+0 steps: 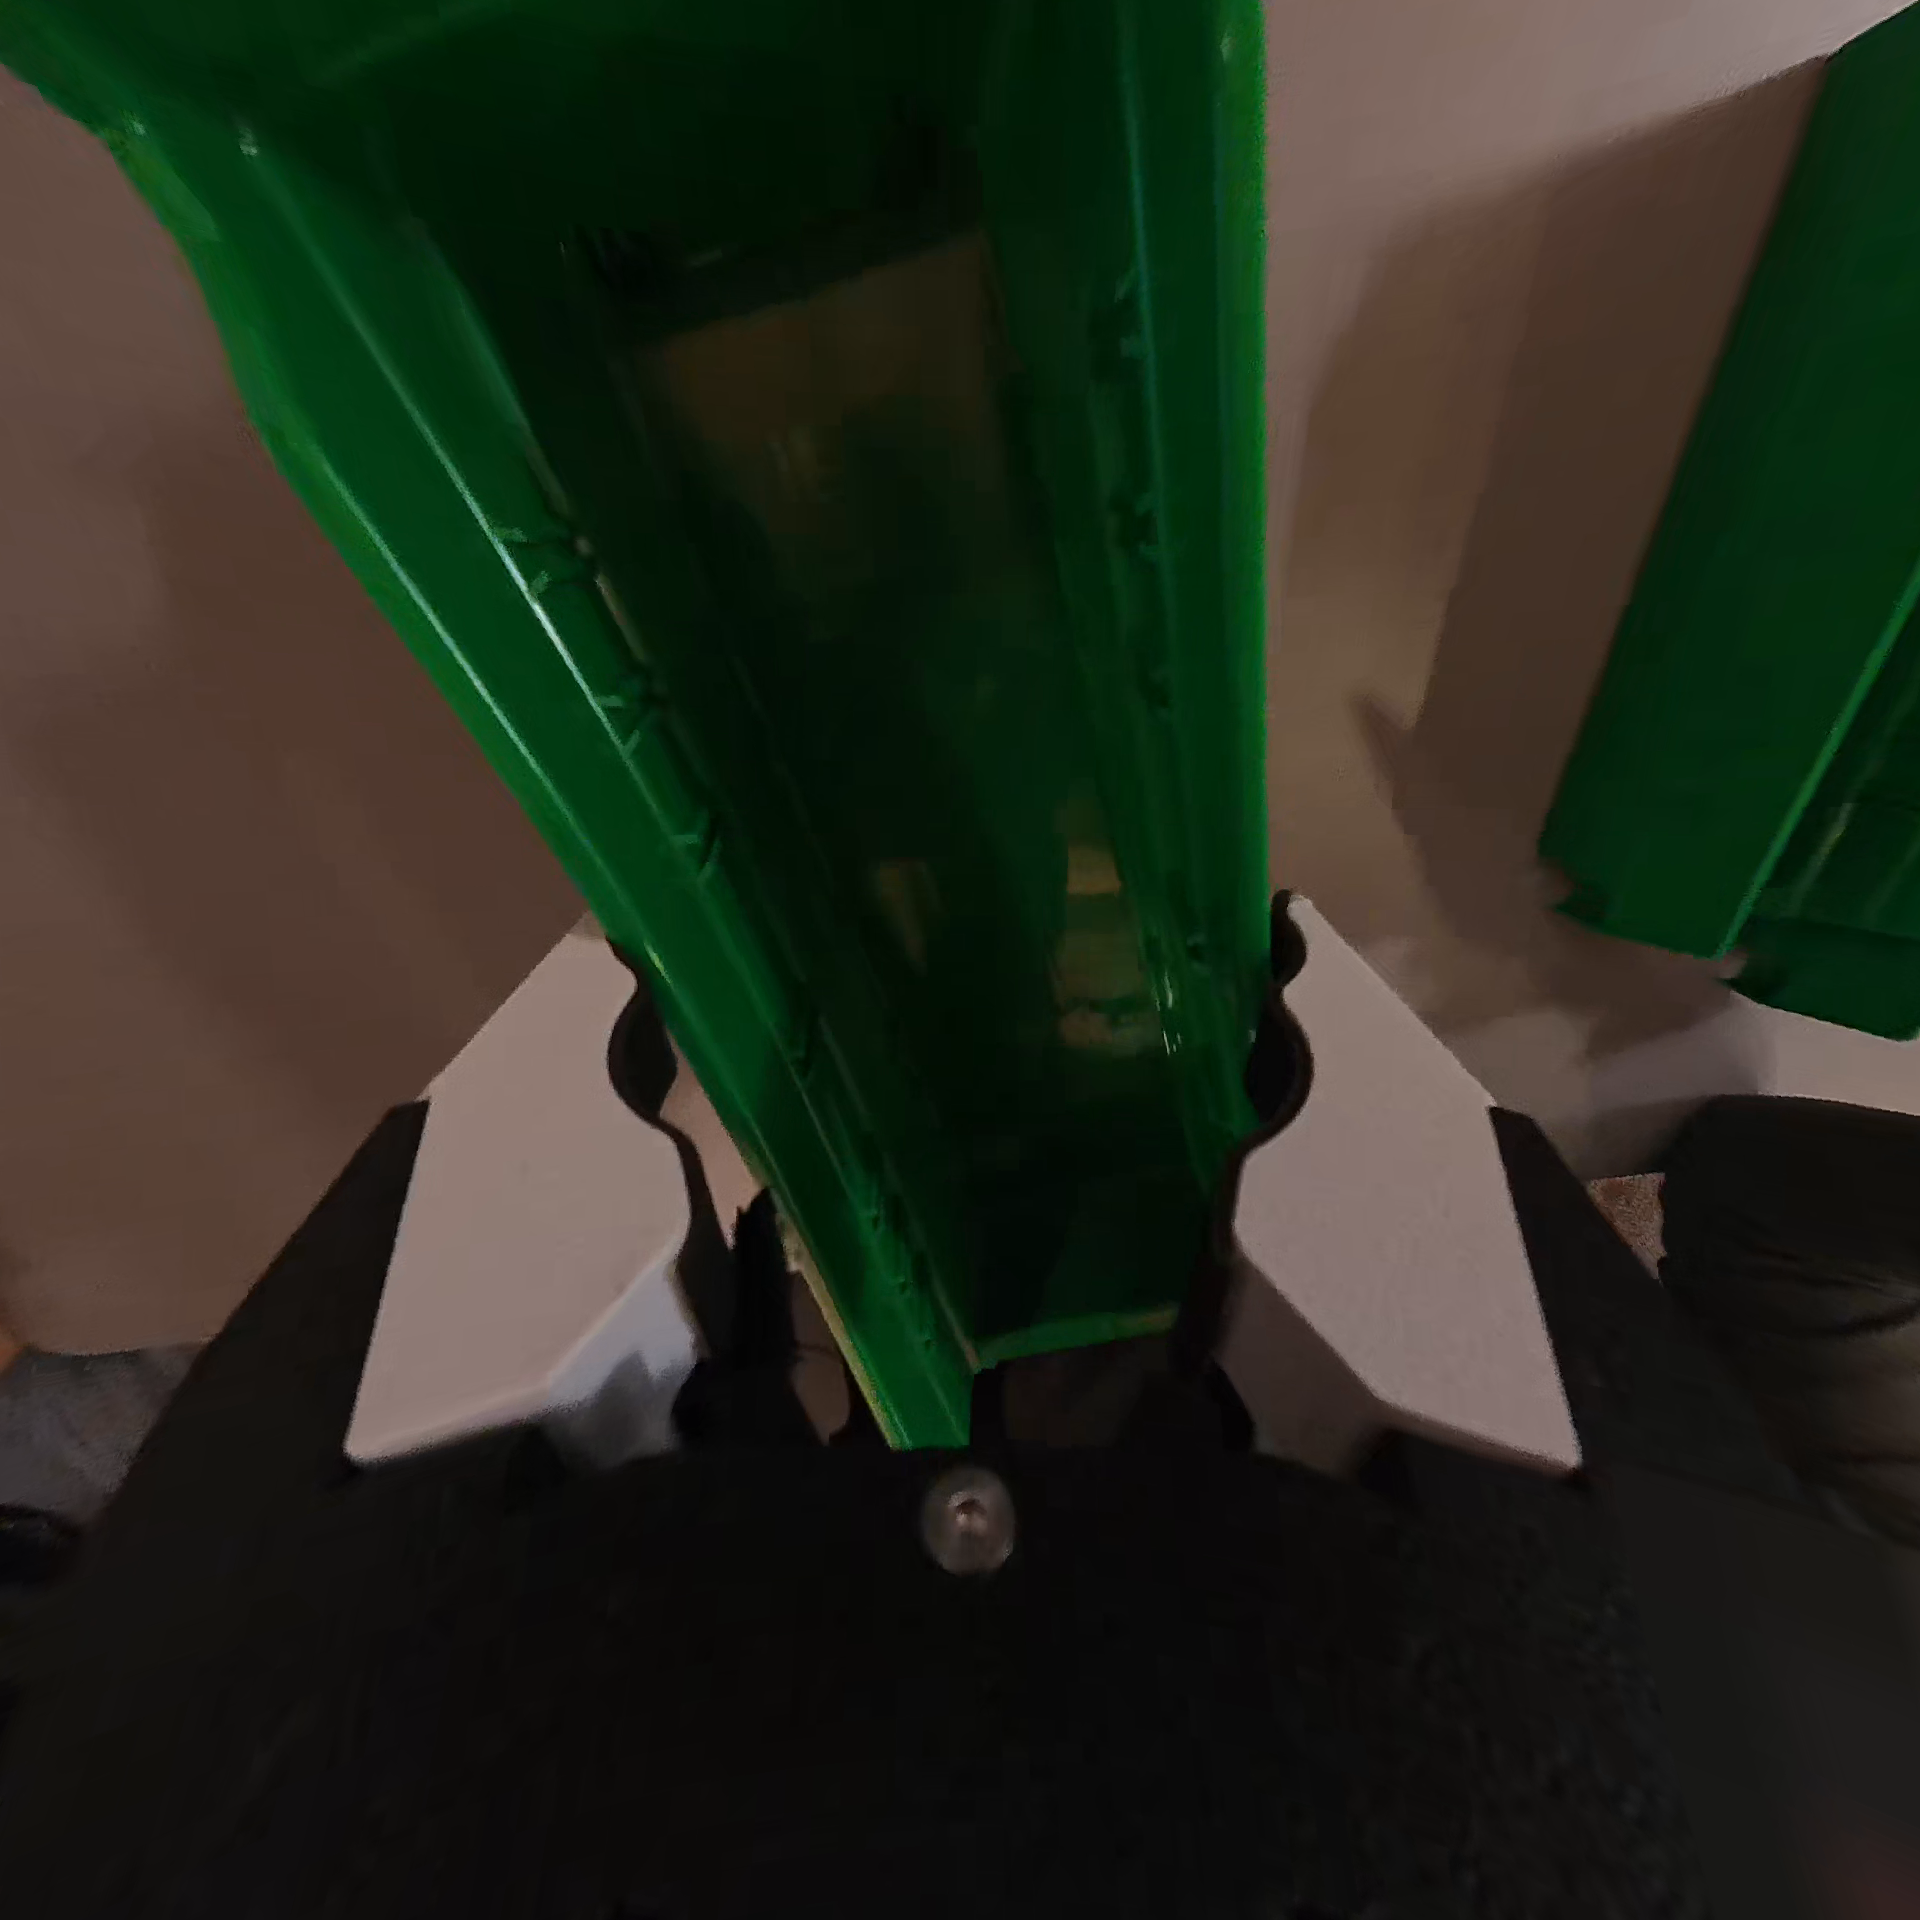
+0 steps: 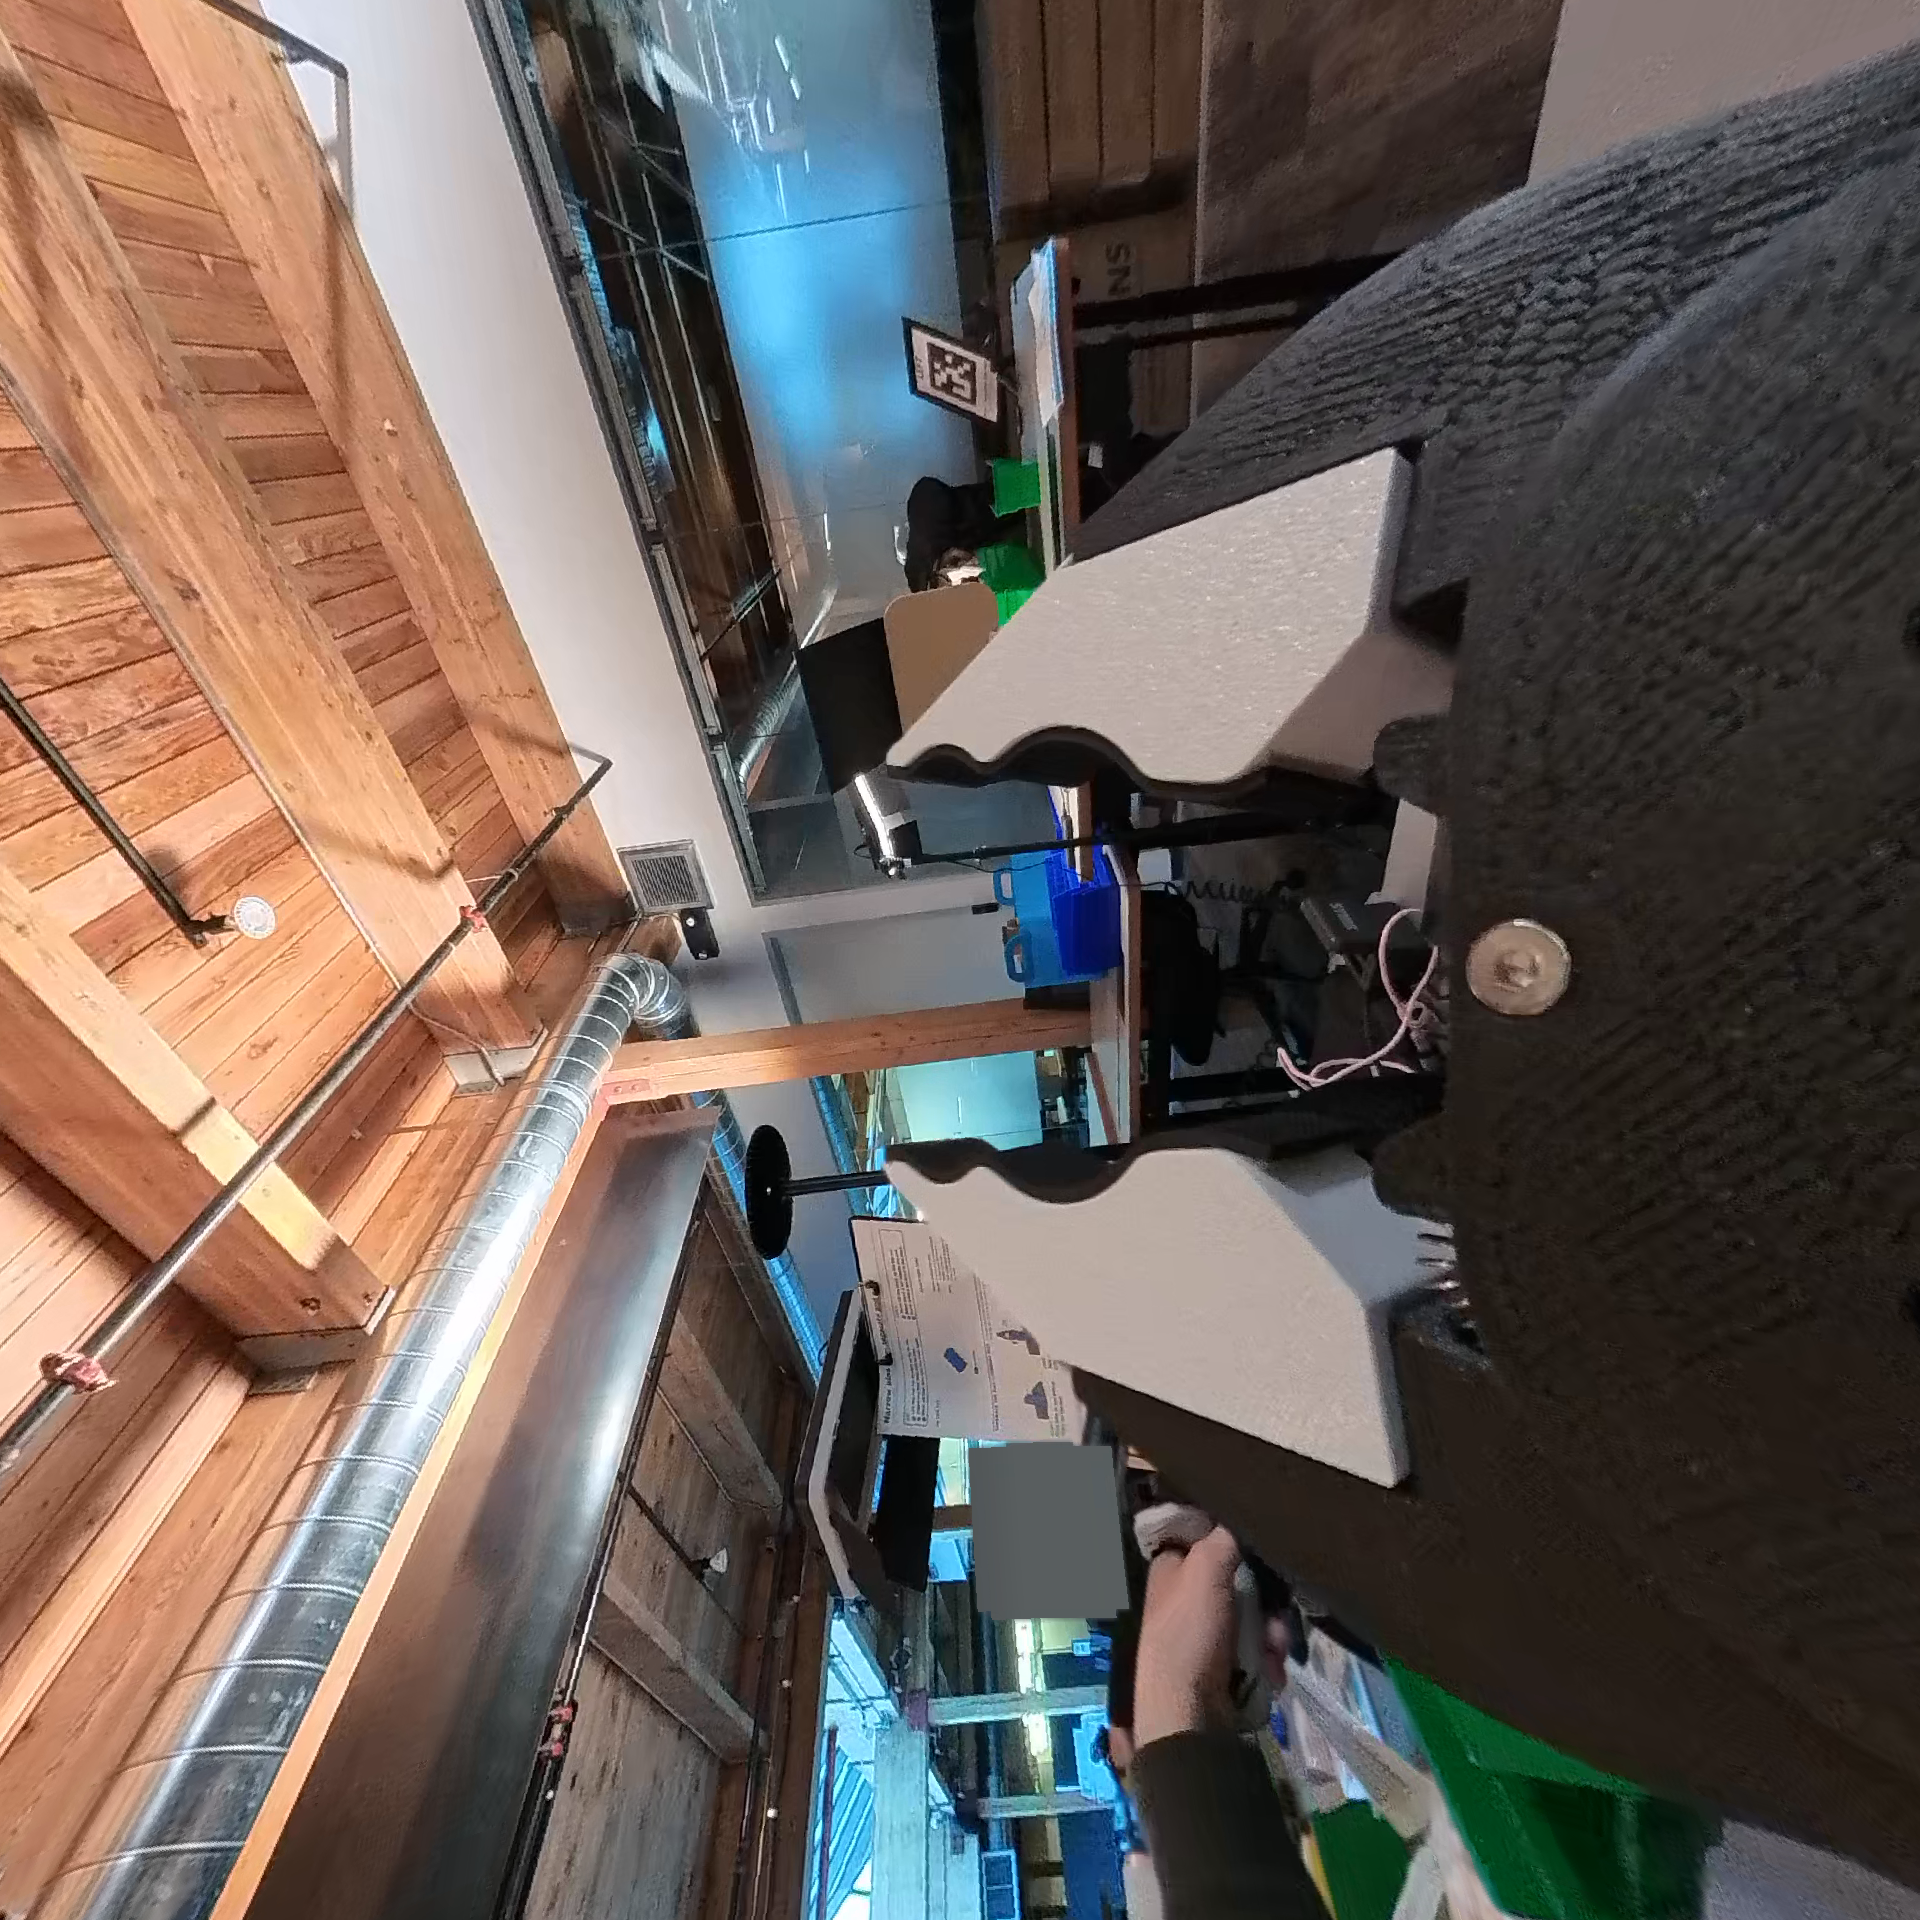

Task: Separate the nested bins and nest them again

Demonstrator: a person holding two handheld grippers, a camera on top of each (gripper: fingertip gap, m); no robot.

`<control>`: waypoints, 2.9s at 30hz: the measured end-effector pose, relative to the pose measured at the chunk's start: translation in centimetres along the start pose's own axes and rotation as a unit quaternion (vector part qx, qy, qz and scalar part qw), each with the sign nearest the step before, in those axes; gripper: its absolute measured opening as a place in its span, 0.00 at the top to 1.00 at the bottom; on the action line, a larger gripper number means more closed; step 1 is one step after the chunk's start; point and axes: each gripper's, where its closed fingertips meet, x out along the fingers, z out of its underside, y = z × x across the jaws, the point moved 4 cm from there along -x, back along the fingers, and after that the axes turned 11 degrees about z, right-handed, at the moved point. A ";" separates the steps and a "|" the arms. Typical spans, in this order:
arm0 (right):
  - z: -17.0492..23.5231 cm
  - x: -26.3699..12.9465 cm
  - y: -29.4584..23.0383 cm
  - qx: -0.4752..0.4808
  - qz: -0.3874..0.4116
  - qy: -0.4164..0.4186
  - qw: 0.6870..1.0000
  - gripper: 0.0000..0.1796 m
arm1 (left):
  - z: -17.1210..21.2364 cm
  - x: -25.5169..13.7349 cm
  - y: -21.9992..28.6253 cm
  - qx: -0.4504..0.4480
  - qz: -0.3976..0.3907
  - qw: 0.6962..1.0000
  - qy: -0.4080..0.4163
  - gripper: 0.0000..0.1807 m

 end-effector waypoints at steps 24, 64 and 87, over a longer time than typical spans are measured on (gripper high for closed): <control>2.8 1.7 -1.6 -0.028 -0.016 -0.051 0.998 0.62 | -2.9 7.3 -2.8 -0.011 -0.032 0.999 -0.024 0.32; 4.1 2.2 -2.2 -0.036 -0.027 -0.080 0.996 0.63 | 1.0 5.5 -5.2 0.066 0.018 0.992 0.107 0.83; 4.9 2.4 -3.1 -0.046 -0.038 -0.096 0.994 0.63 | 0.6 5.4 -6.2 0.085 0.081 0.967 0.228 0.99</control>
